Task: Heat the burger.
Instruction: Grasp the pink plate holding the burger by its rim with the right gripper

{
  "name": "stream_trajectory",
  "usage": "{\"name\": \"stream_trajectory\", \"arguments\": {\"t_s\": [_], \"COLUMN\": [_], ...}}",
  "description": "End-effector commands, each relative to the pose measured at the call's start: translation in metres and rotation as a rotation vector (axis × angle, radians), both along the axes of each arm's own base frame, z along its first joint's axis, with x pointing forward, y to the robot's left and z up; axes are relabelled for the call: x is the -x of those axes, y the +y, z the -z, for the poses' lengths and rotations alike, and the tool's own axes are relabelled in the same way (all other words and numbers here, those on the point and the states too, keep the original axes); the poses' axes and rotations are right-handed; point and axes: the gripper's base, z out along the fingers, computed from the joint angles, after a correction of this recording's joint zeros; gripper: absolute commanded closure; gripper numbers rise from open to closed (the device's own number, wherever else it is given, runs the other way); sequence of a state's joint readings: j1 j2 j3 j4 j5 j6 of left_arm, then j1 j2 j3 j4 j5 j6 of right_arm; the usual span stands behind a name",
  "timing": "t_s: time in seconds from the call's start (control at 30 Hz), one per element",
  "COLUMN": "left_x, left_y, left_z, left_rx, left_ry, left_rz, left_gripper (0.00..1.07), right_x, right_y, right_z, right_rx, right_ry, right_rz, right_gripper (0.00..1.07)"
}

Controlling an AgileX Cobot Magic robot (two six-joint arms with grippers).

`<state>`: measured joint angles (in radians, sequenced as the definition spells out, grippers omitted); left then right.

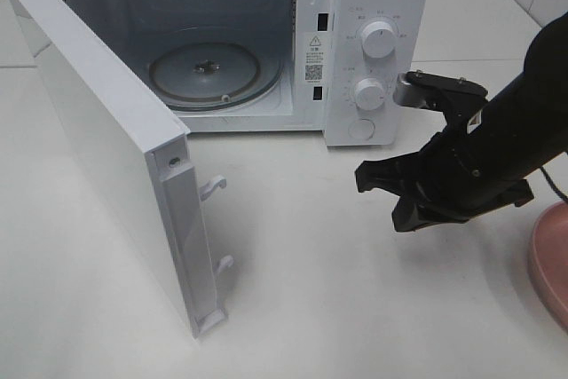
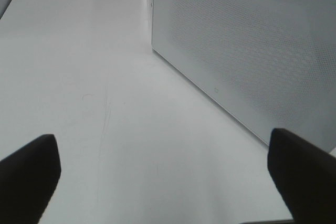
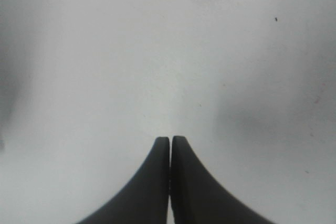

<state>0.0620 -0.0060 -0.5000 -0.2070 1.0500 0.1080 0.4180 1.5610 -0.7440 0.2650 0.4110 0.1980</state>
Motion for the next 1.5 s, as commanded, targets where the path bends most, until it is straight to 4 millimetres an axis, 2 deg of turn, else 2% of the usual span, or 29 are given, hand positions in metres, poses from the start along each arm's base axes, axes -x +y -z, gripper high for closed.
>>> {"name": "stream_trajectory", "arguments": {"t_s": [0.03,0.27,0.33,0.37,0.43,0.47,0.5,0.53,0.57,0.6,0.63,0.83,0.9,1.0,1.07,1.17,1.27,1.33,1.5], "left_x": [0.003,0.003,0.003,0.003,0.003,0.003,0.003,0.003,0.003,0.003,0.003,0.003,0.003,0.003,0.003,0.003,0.003,0.003,0.003], "left_y": [0.0,0.0,0.0,0.0,0.0,0.0,0.0,0.0,0.0,0.0,0.0,0.0,0.0,0.0,0.0,0.0,0.0,0.0,0.0], "left_z": [-0.001,-0.001,-0.001,-0.001,-0.001,-0.001,-0.001,-0.001,-0.001,-0.001,-0.001,-0.001,-0.001,-0.001,-0.001,-0.001,-0.001,-0.001,-0.001], "left_rx": [0.005,0.005,0.005,0.005,0.005,0.005,0.005,0.005,0.005,0.005,0.005,0.005,0.005,0.005,0.005,0.005,0.005,0.005,0.005], "left_ry": [-0.036,-0.036,-0.036,-0.036,-0.036,-0.036,-0.036,-0.036,-0.036,-0.036,-0.036,-0.036,-0.036,-0.036,-0.036,-0.036,-0.036,-0.036,-0.036], "left_rz": [-0.007,-0.007,-0.007,-0.007,-0.007,-0.007,-0.007,-0.007,-0.007,-0.007,-0.007,-0.007,-0.007,-0.007,-0.007,-0.007,-0.007,-0.007,-0.007], "left_gripper": [0.04,0.04,0.04,0.04,0.04,0.04,0.04,0.04,0.04,0.04,0.04,0.04,0.04,0.04,0.04,0.04,0.04,0.04,0.04], "right_x": [0.012,0.029,0.033,0.033,0.035,0.035,0.036,0.036,0.036,0.036,0.036,0.037,0.035,0.034,0.032,0.031,0.031,0.032,0.03], "right_y": [-0.009,-0.019,-0.023,-0.023,-0.026,-0.026,-0.027,-0.028,-0.028,-0.029,-0.031,-0.037,-0.054,-0.057,-0.071,-0.08,-0.083,-0.092,-0.1], "right_z": [-0.015,-0.027,-0.033,-0.033,-0.037,-0.037,-0.038,-0.039,-0.039,-0.039,-0.039,-0.038,-0.035,-0.035,-0.032,-0.027,-0.026,-0.016,0.0], "right_rx": [0.065,0.139,0.169,0.169,0.186,0.186,0.195,0.202,0.202,0.223,0.236,0.242,0.262,0.264,0.28,0.294,0.296,0.296,0.299], "right_ry": [0.032,0.106,0.1,0.1,0.091,0.091,0.087,0.08,0.08,0.076,0.08,0.119,0.146,0.148,0.153,0.153,0.153,0.163,0.194], "right_rz": [-0.074,-0.134,-0.154,-0.154,-0.165,-0.165,-0.172,-0.176,-0.176,-0.187,-0.193,-0.153,-0.093,-0.08,-0.036,-0.01,-0.002,0.022,0.039], "right_gripper": [1.04,1.01,0.92,0.92,0.75,0.75,0.57,0.46,0.46,0.23,0.07,0.05,0.07,0.07,0.08,0.09,0.09,0.1,0.11]}}
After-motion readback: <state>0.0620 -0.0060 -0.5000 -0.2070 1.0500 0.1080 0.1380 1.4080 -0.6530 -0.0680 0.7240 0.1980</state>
